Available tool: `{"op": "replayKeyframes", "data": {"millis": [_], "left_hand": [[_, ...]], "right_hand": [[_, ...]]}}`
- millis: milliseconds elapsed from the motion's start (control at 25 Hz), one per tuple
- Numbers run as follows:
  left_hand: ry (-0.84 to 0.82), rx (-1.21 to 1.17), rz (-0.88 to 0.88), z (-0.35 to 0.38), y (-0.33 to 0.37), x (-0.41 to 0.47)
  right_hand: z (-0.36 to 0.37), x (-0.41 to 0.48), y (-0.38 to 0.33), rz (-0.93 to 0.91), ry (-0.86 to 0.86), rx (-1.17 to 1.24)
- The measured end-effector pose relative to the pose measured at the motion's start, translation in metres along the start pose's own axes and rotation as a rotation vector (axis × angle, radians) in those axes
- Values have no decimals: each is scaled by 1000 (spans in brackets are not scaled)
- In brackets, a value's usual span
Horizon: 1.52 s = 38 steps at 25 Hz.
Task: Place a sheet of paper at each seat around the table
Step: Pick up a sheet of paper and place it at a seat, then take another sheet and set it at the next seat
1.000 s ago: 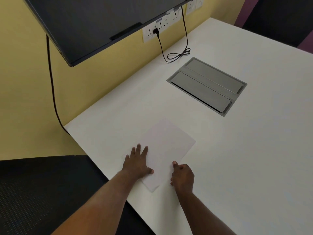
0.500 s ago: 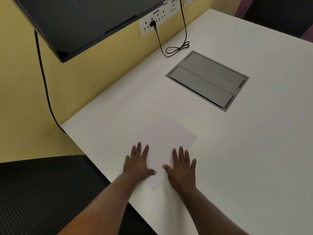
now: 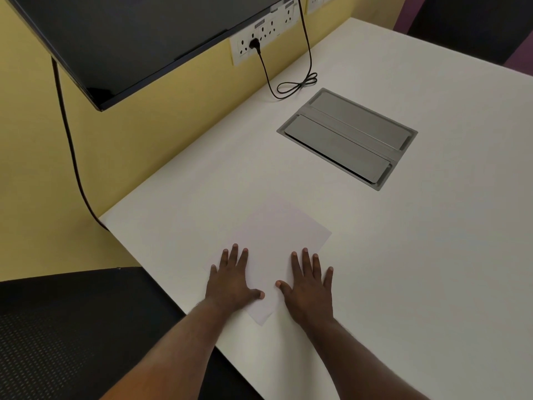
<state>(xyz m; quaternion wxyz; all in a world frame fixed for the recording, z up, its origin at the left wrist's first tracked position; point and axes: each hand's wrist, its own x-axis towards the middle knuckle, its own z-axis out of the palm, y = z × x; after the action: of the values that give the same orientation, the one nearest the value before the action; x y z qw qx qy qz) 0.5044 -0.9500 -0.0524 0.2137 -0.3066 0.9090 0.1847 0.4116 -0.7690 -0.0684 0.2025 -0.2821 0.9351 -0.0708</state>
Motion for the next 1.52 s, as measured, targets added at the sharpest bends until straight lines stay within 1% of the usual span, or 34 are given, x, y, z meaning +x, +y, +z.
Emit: {"op": "replayKeyframes", "data": {"millis": [240, 480, 600, 920, 1200, 1400, 1520], "left_hand": [[49, -12, 24, -2, 14, -5], [89, 31, 39, -14, 28, -21], [106, 40, 43, -22, 39, -34], [229, 92, 108, -49, 75, -80], [319, 87, 183, -78, 107, -129], [359, 85, 304, -90, 134, -184], [397, 13, 387, -94, 151, -222]], "right_hand": [[-8, -3, 2, -2, 16, 7], [-26, -15, 7, 6, 60, 18], [-40, -26, 11, 24, 85, 17], [-90, -68, 22, 44, 190, 50], [-138, -128, 37, 83, 299, 113], [-166, -199, 49, 150, 381, 124], [-179, -246, 57, 197, 430, 115]]}}
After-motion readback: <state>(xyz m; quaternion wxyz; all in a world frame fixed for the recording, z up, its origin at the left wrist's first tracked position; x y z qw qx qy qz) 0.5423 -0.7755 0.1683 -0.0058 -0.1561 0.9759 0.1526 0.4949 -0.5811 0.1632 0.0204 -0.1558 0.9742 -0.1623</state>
